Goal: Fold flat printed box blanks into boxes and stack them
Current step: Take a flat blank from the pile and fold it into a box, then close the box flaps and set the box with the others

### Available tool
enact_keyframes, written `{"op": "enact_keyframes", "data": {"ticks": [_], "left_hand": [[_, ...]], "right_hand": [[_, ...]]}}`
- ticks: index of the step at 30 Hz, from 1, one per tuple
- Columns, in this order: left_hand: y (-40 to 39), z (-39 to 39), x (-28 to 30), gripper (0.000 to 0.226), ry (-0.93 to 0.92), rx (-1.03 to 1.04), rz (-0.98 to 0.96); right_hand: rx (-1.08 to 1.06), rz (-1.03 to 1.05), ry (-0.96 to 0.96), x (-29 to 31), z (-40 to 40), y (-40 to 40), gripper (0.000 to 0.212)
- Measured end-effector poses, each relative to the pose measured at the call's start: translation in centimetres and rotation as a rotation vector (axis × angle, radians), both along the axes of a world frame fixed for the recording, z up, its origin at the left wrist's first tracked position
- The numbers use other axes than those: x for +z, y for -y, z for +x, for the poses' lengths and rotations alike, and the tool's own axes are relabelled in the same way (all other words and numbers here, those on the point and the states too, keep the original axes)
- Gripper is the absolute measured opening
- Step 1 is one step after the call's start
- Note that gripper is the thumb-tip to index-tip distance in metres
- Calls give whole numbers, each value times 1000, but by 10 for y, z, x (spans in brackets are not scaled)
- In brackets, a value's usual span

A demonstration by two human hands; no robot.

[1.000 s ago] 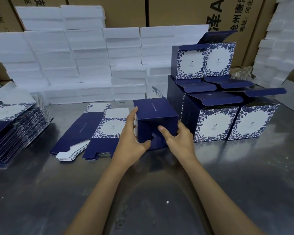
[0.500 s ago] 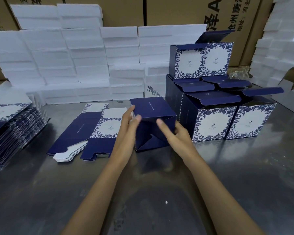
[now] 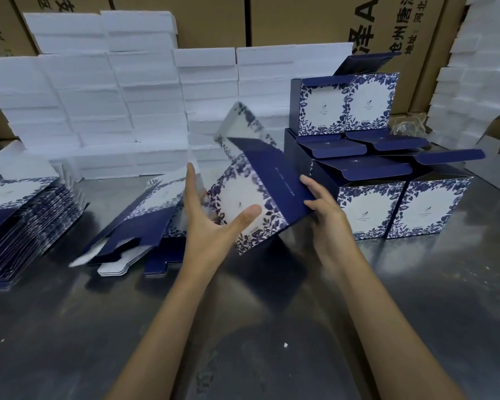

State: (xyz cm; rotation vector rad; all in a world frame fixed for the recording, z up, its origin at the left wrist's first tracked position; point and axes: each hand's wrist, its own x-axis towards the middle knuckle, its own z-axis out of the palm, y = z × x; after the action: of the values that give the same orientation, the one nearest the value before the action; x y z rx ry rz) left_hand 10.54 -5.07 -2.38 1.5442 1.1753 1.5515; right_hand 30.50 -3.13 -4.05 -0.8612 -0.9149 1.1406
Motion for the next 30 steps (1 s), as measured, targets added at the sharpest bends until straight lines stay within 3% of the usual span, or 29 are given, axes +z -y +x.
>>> {"op": "enact_keyframes", "data": {"ticks": [5,8,9,10,12,13,21,23,25,27,30], "left_hand": [[6,5,5,109,35,23,100],[8,6,8,88,86,44,145],[8,7,9,77,96,59,138],[8,7,10,67,103,68,122],[8,8,11,53,100,74,76],[8,7,11,47,89,76,47],[5,5,13,27,57,42,-141],[4,3,19,17,-11,63,-228],[-2,0,30,24,-130,46,-345],[-7,-3,47,36,-349,46,-419],[-12,-3,61,40,-698,84,-383]], "right_hand": [[-96,-13,235,-6,0,1,58],[-169,-61,465,-6,-11,4,39],[-173,-80,454,-5,-14,6,24],[-145,-109,423,0,-16,8,25],[-71,-131,321,3,-18,9,75],[-60,-105,305,4,-20,10,85],[-62,-29,366,7,-29,19,73],[-51,0,384,9,-29,21,75],[-41,18,416,11,-30,23,77],[-34,23,417,13,-31,24,77],[-41,17,415,14,-32,25,77]]}}
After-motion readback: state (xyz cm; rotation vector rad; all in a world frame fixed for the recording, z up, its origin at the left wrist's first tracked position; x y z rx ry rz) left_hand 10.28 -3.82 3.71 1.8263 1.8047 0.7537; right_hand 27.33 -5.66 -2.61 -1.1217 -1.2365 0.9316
